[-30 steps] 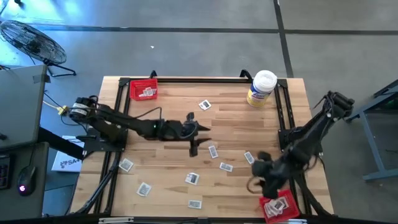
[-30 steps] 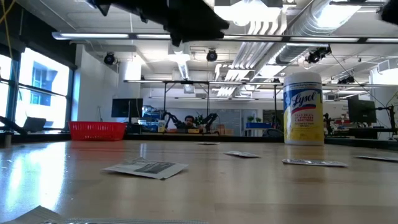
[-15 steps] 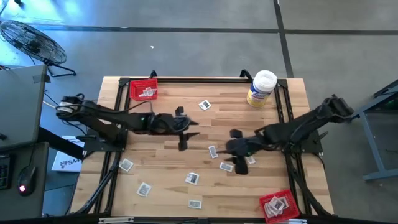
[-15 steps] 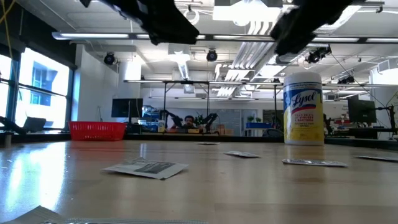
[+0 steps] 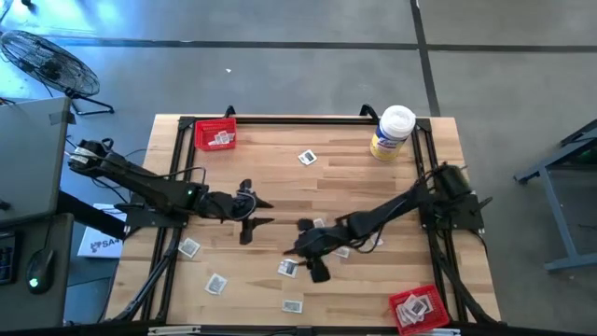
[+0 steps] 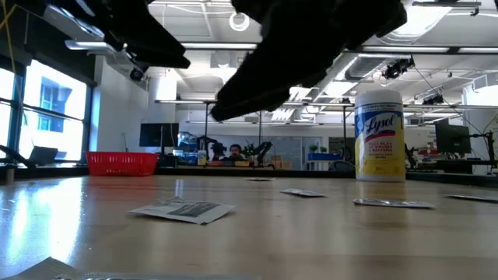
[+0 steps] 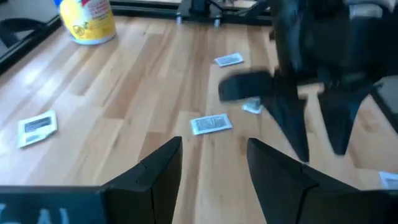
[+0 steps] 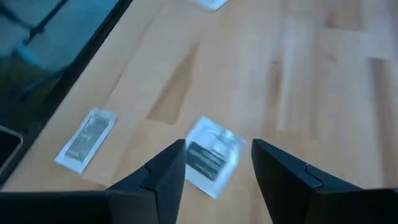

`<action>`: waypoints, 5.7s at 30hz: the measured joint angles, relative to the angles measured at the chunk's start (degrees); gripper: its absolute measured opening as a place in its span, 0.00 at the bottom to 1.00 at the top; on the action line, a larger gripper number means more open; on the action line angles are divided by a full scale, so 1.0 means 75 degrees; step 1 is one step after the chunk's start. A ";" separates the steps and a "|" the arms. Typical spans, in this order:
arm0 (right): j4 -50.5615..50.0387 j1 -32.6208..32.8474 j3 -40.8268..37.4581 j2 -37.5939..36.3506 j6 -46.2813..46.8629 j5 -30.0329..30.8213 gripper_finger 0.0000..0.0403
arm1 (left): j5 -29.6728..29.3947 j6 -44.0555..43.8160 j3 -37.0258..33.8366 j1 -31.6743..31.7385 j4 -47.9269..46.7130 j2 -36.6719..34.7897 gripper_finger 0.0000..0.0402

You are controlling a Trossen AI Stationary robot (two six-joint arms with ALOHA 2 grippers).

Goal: Pick & Place First Aid Supplies
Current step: Put the white and gray towelette pack into the bottom red bin

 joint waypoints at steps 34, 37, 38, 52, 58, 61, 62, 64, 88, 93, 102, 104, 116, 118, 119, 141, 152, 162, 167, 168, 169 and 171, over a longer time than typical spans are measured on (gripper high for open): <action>-0.1356 0.0296 0.1418 0.2069 -0.0568 0.0496 0.22 | 0.0170 -0.0247 -0.0061 -0.0004 0.0114 0.0019 0.44; -0.1394 0.0193 0.1429 0.2208 -0.0483 0.0498 0.17 | 0.0170 -0.0250 -0.0061 -0.0004 0.0119 0.0019 0.44; -0.1411 0.0162 0.1433 0.2238 -0.0436 0.0490 0.15 | 0.0167 -0.0250 -0.0061 -0.0004 0.0116 0.0019 0.44; -0.2330 -0.0229 0.1337 0.1475 -0.1173 0.0481 0.00 | -0.0248 -0.0279 -0.0061 -0.0004 0.0175 0.0021 0.44; -0.3503 -0.0304 0.1323 0.0641 -0.1573 0.0502 0.00 | -0.0573 -0.0279 -0.0061 -0.0004 0.0210 0.0021 0.44; -0.3644 -0.0283 0.1337 0.0493 -0.1465 0.0561 0.01 | -0.0672 -0.0236 -0.0061 -0.0004 0.0221 0.0021 0.44; -0.3658 -0.0274 0.1328 0.0492 -0.1399 0.0683 0.01 | -0.0685 -0.0223 -0.0061 -0.0004 0.0221 0.0021 0.44; -0.3651 -0.0280 0.1320 0.0471 -0.1161 0.1140 0.02 | -0.0696 -0.0220 -0.0061 -0.0001 0.0237 0.0021 0.44; -0.4040 -0.1071 0.1381 0.1022 -0.0047 0.0963 0.28 | -0.0695 -0.0166 -0.0058 -0.0004 0.0160 0.0024 0.44; -0.4015 -0.1087 0.1398 0.1130 -0.0067 0.0982 0.22 | -0.0692 -0.0188 -0.0058 -0.0004 0.0170 0.0024 0.44; -0.4050 -0.1395 0.1383 0.1152 0.0573 0.0551 0.06 | -0.0654 -0.0188 -0.0058 -0.0004 0.0162 0.0024 0.44; -0.4052 -0.1407 0.1383 0.1153 0.0591 0.0552 0.04 | -0.0650 -0.0188 -0.0058 -0.0004 0.0162 0.0024 0.44; -0.4190 -0.1319 0.1621 0.1159 0.0626 0.0627 0.00 | -0.0634 -0.0188 -0.0058 -0.0004 0.0133 0.0024 0.44; -0.4315 -0.1279 0.1755 0.1177 0.0623 0.0649 0.00 | -0.0634 -0.0188 -0.0058 -0.0004 0.0136 0.0024 0.44; -0.4436 -0.1257 0.1837 0.1185 0.0623 0.0658 0.00 | -0.0634 -0.0188 -0.0058 -0.0004 0.0133 0.0024 0.44; -0.7695 -0.0334 0.3236 0.0732 0.0712 0.0296 0.00 | -0.0637 -0.0186 -0.0058 -0.0004 0.0129 0.0024 0.44; -0.7710 0.1165 0.1181 -0.2214 0.3862 0.0094 0.00 | -0.0637 -0.0186 -0.0058 -0.0004 0.0113 0.0024 0.44; -0.7640 0.4033 -0.0552 -0.4207 0.8662 -0.0518 0.00 | -0.0628 -0.0186 -0.0058 -0.0004 0.0116 0.0024 0.44; -0.7225 0.5247 -0.1153 -0.4460 1.0422 -0.0379 0.00 | -0.0625 -0.0186 -0.0058 -0.0004 0.0116 0.0024 0.44; -0.7039 0.5402 -0.1276 -0.4460 1.0590 -0.0330 0.00 | -0.0625 -0.0186 -0.0058 -0.0004 0.0116 0.0024 0.44; -0.6757 0.5523 -0.1421 -0.4460 1.0735 -0.0272 0.00 | -0.0625 -0.0186 -0.0058 -0.0004 0.0116 0.0024 0.44; -0.6101 0.5729 -0.1744 -0.4458 1.0991 -0.0099 0.00 | -0.0622 -0.0186 -0.0058 -0.0004 0.0116 0.0024 0.44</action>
